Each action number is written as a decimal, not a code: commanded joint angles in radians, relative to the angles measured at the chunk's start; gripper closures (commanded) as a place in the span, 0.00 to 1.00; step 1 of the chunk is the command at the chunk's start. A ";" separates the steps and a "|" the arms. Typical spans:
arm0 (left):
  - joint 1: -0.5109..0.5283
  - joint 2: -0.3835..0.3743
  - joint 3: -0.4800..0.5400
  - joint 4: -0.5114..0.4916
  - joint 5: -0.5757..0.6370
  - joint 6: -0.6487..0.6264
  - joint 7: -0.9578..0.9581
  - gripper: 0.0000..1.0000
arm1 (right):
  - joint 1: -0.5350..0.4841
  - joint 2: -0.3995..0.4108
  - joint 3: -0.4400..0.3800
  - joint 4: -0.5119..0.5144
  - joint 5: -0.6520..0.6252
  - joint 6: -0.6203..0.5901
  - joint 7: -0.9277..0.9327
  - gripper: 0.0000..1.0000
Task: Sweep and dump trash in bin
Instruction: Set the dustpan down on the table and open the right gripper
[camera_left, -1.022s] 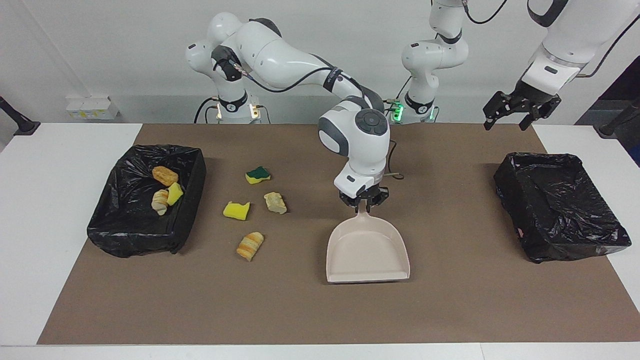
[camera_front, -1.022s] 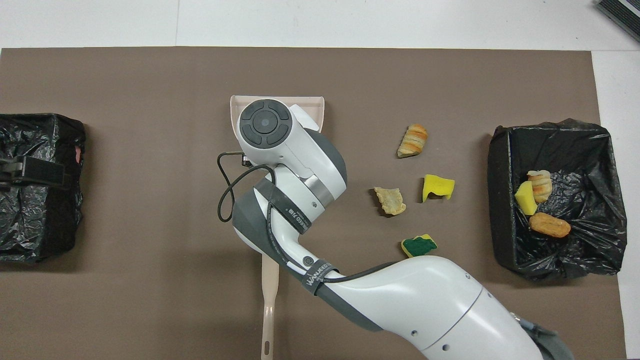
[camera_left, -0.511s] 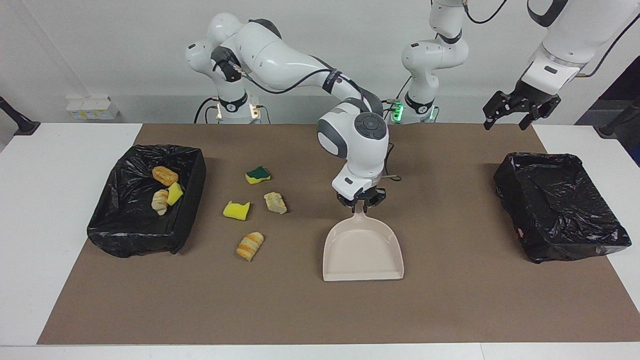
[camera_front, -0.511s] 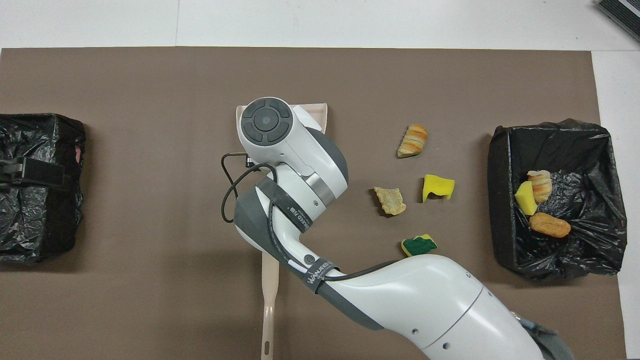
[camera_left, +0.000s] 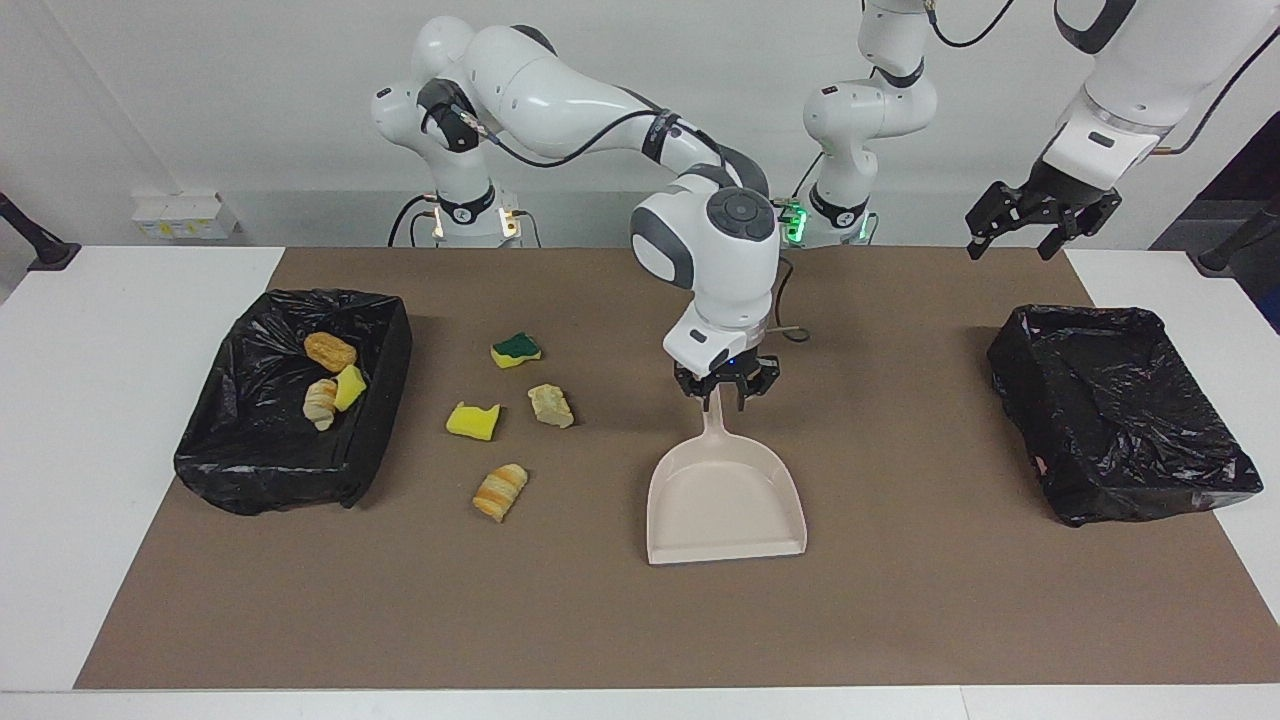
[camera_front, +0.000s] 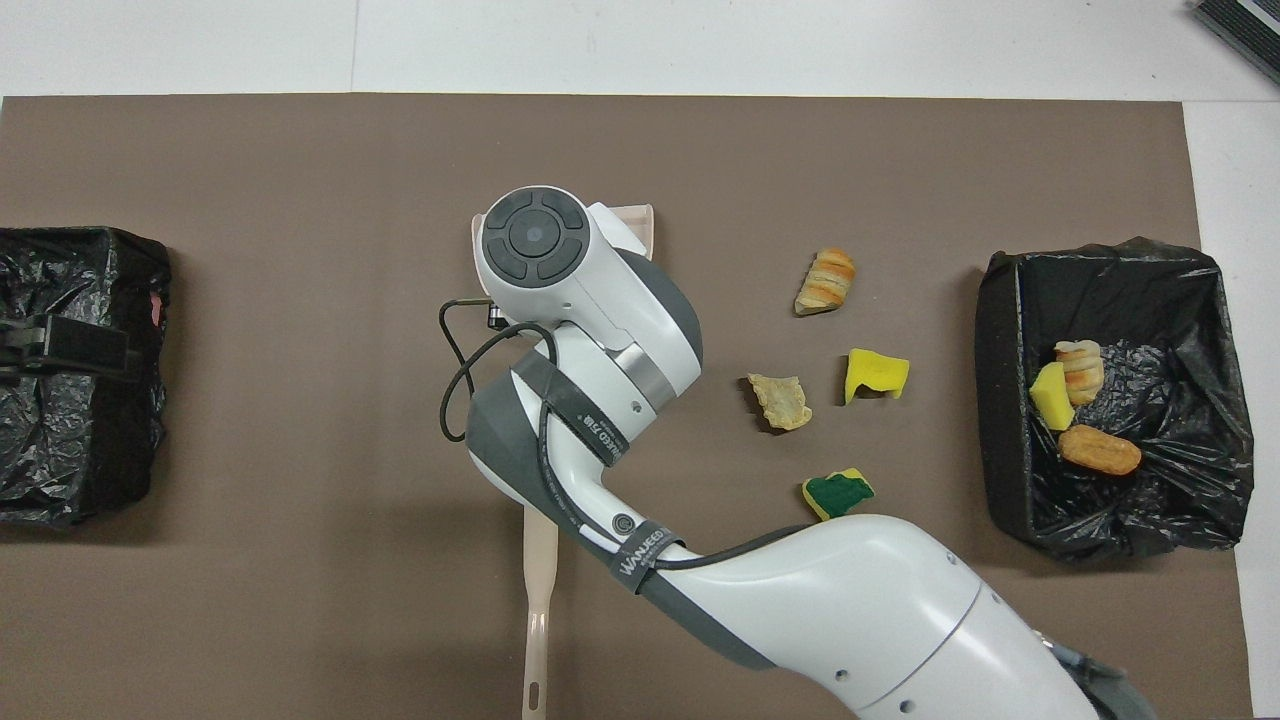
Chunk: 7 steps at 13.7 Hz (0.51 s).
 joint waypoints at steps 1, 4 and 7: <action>0.002 -0.027 0.001 -0.026 0.014 -0.005 -0.005 0.00 | -0.006 -0.165 0.008 -0.189 0.031 -0.023 0.056 0.33; -0.006 -0.027 0.001 -0.025 0.013 -0.006 -0.009 0.00 | -0.001 -0.343 0.009 -0.417 0.155 -0.021 0.085 0.22; -0.009 -0.027 0.001 -0.025 0.014 -0.006 -0.012 0.00 | 0.048 -0.472 0.014 -0.628 0.196 0.031 0.125 0.07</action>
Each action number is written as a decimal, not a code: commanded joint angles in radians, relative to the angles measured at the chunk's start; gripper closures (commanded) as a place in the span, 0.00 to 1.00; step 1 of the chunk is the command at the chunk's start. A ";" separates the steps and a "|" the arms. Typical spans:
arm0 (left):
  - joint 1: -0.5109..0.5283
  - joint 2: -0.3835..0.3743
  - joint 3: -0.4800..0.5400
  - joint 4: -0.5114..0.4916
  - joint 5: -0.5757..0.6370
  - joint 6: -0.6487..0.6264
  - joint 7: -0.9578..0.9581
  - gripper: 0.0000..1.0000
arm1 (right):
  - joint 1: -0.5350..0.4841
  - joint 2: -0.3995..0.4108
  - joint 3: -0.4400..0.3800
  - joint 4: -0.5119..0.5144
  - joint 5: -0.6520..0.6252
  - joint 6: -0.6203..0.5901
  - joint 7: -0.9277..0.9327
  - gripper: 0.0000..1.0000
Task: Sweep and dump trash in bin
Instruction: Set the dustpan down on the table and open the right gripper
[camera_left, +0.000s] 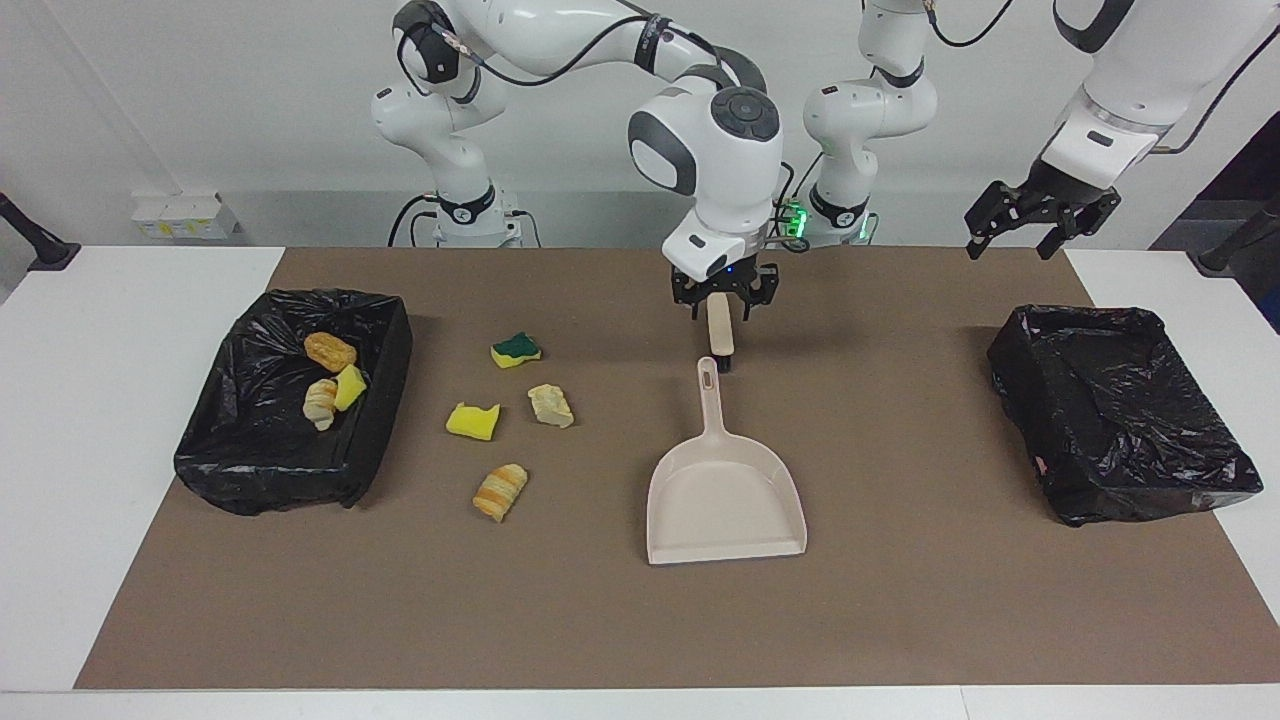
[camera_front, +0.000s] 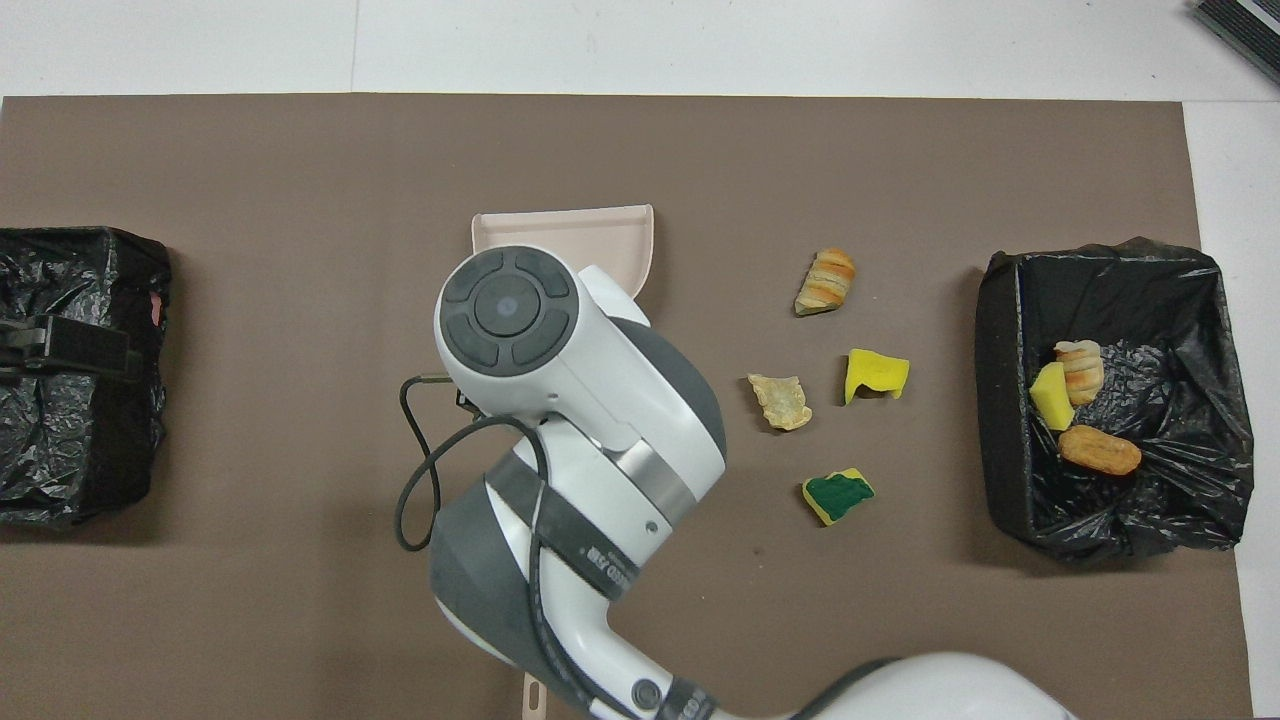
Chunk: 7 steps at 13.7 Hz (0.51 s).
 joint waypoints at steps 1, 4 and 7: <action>-0.007 -0.026 0.003 -0.025 0.014 -0.006 -0.012 0.00 | 0.021 -0.191 0.002 -0.328 0.070 0.131 0.044 0.06; -0.003 -0.026 0.003 -0.026 0.013 -0.007 -0.011 0.00 | 0.070 -0.319 0.003 -0.617 0.145 0.346 0.047 0.04; 0.000 -0.026 0.003 -0.026 0.014 -0.006 -0.011 0.00 | 0.165 -0.253 0.002 -0.662 0.146 0.472 0.129 0.05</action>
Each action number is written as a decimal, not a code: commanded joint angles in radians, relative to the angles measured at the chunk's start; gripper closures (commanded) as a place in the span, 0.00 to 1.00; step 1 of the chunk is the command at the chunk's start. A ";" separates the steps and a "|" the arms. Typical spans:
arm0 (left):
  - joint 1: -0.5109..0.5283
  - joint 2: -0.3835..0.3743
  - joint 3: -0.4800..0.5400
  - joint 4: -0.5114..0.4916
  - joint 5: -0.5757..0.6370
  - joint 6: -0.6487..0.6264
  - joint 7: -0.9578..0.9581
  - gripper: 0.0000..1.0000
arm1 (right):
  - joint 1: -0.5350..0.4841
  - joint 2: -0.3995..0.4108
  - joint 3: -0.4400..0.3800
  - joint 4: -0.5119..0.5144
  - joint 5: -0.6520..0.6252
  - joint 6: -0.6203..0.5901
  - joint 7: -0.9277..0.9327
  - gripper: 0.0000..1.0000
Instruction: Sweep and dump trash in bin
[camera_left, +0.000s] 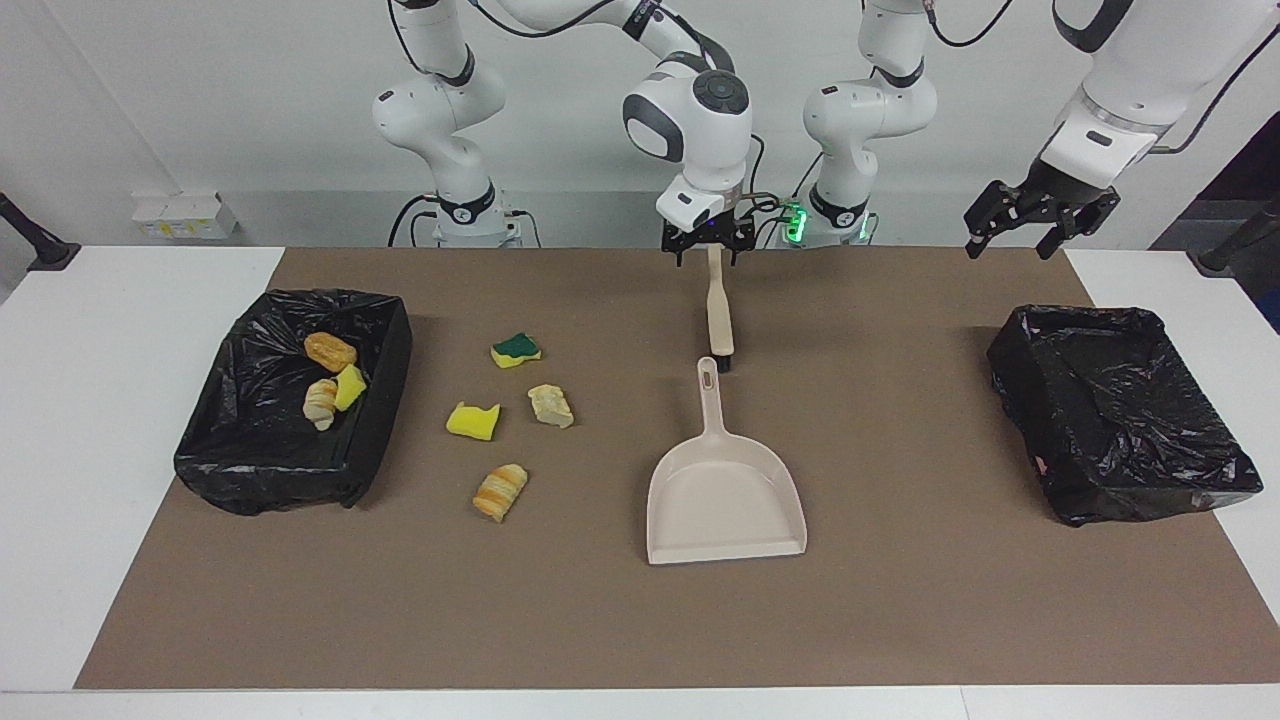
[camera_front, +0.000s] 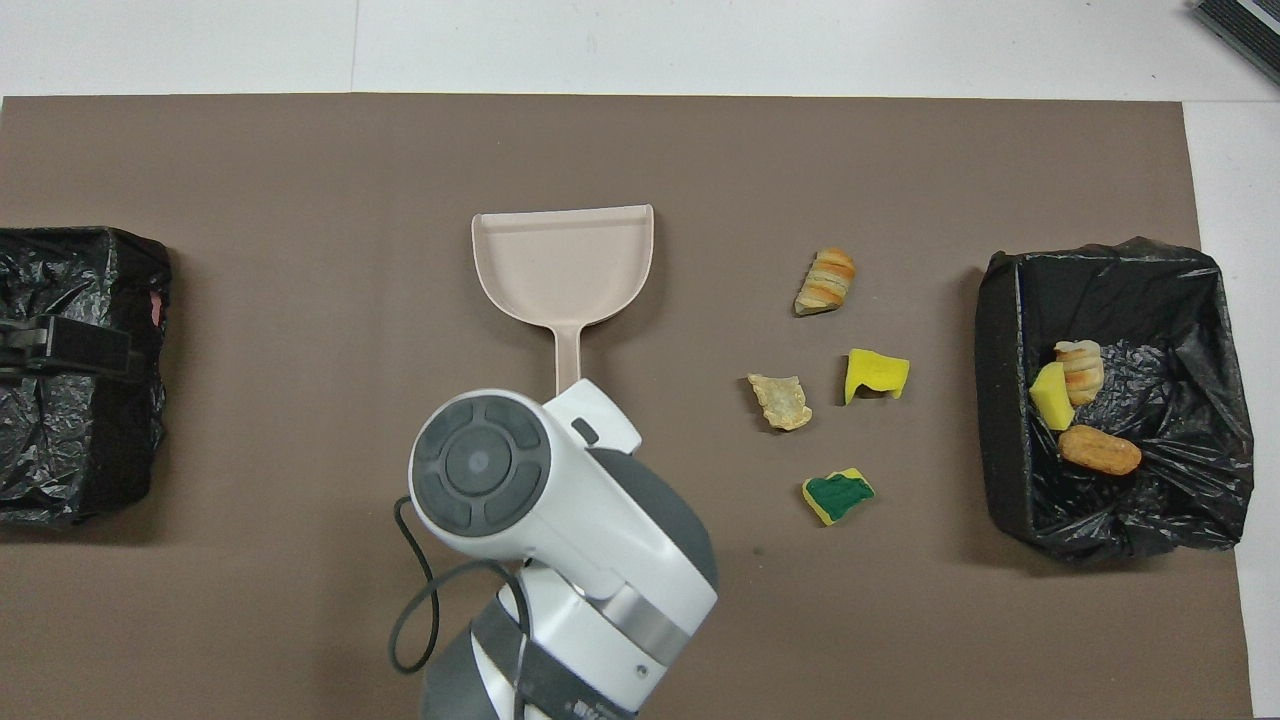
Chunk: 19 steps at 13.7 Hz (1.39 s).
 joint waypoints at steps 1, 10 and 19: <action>0.000 -0.026 0.002 -0.028 0.013 -0.005 -0.009 0.00 | 0.038 0.009 -0.003 -0.078 0.018 0.110 0.049 0.06; 0.003 -0.040 0.002 -0.046 0.013 -0.004 -0.001 0.00 | 0.084 0.067 -0.003 -0.107 0.018 0.226 0.044 0.26; 0.003 -0.046 0.002 -0.057 0.013 -0.001 0.000 0.00 | 0.089 0.058 -0.006 -0.081 -0.004 0.216 0.061 0.51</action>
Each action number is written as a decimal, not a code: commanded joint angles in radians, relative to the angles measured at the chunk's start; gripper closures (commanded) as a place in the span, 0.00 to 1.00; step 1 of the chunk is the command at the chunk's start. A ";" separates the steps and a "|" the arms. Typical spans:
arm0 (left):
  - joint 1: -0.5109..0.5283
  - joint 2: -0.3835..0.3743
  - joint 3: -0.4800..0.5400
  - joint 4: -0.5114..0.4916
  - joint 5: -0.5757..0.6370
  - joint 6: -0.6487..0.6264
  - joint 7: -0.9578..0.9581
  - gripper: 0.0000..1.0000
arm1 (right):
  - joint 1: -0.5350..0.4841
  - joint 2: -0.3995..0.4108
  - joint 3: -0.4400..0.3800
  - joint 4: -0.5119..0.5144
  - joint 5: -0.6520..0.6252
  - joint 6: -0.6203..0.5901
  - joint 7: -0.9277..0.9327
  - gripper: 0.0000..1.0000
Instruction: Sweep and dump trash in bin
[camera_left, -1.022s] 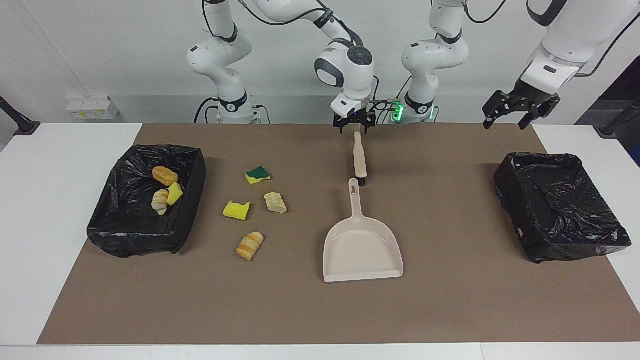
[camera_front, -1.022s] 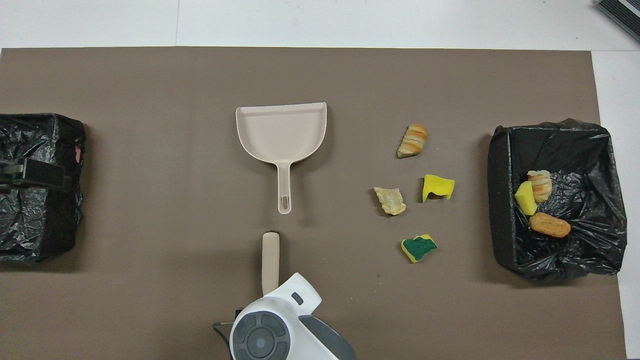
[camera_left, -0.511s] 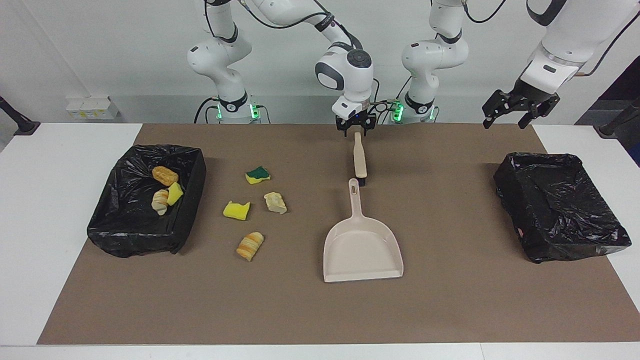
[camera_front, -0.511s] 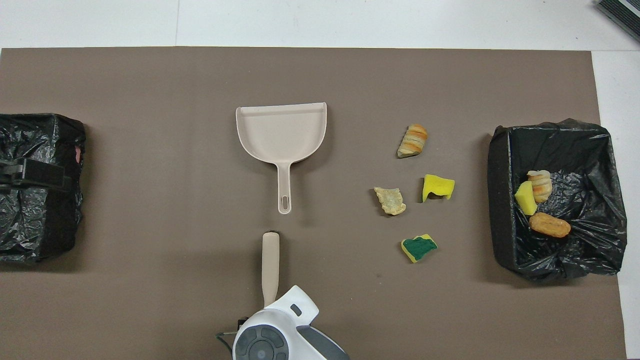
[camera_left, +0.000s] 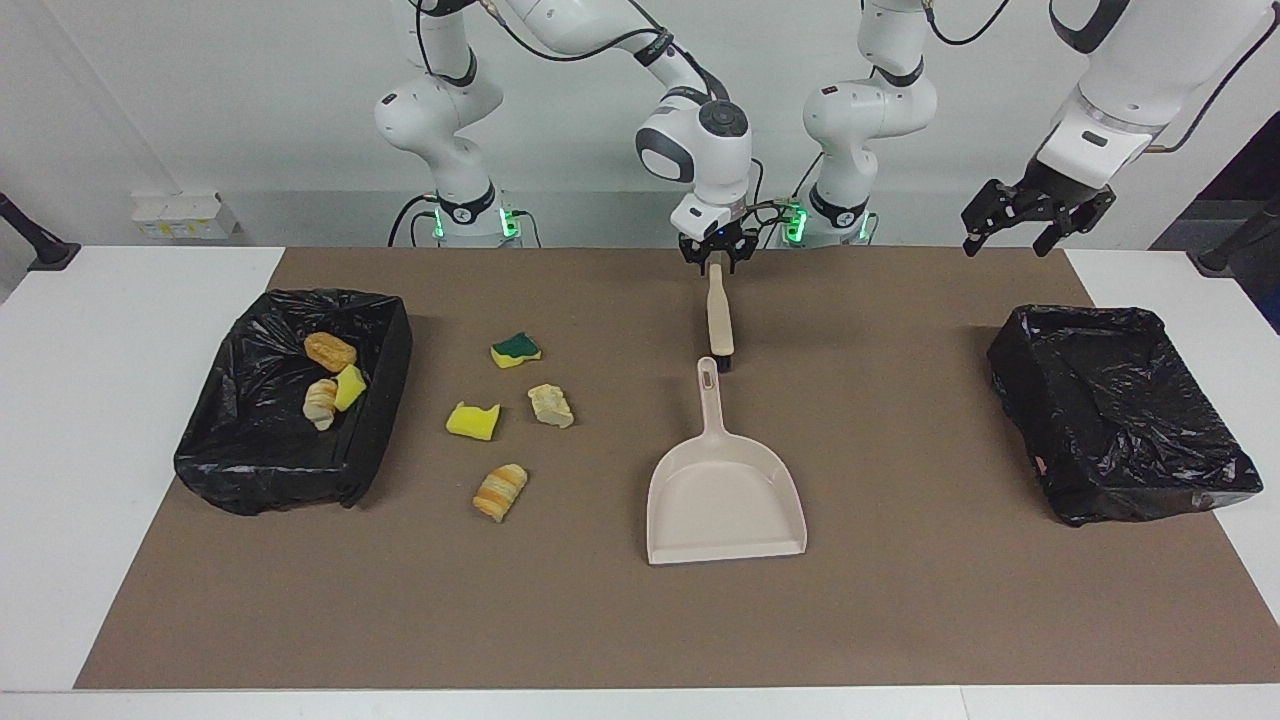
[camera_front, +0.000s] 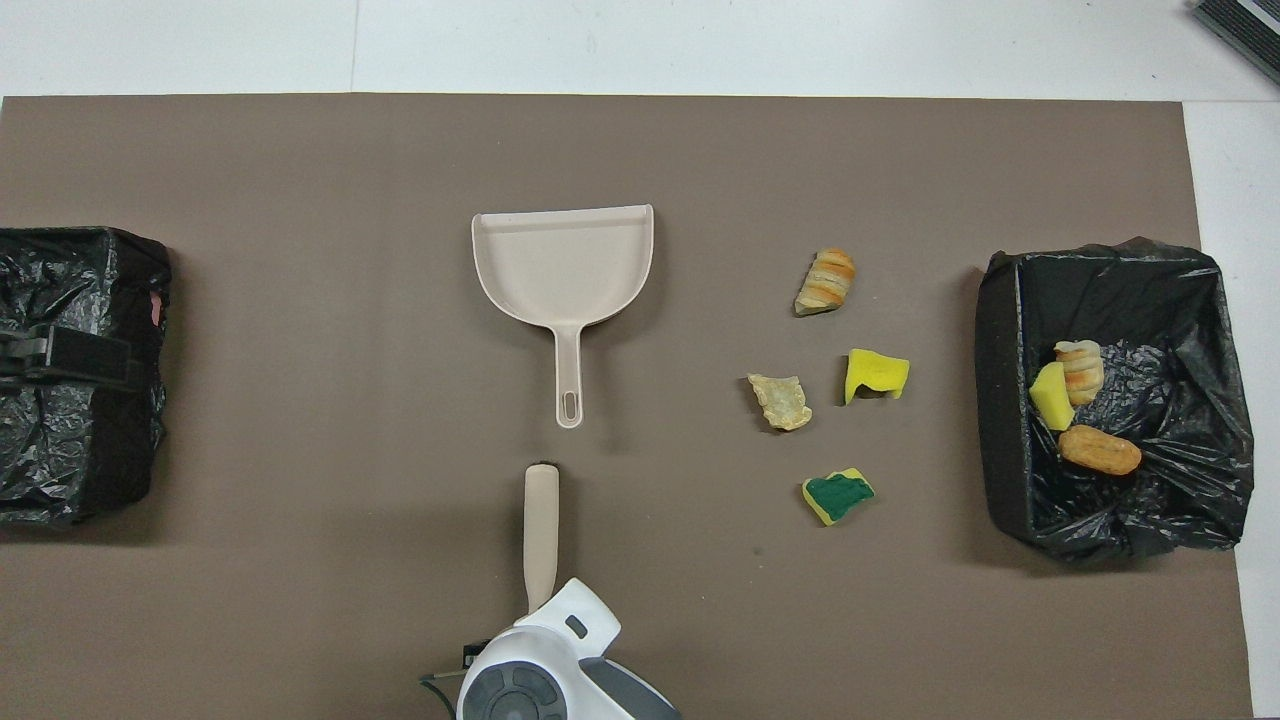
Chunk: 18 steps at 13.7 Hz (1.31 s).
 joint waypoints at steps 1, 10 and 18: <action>0.003 -0.027 0.001 -0.029 0.013 0.002 0.000 0.00 | 0.003 -0.013 -0.004 -0.002 -0.003 0.011 0.022 0.59; 0.001 -0.029 0.001 -0.029 0.013 0.004 -0.003 0.00 | 0.003 -0.050 -0.008 -0.004 -0.008 -0.032 0.022 1.00; -0.004 -0.029 0.001 -0.029 0.013 0.004 -0.008 0.00 | -0.105 -0.235 -0.013 -0.018 -0.022 -0.290 0.011 1.00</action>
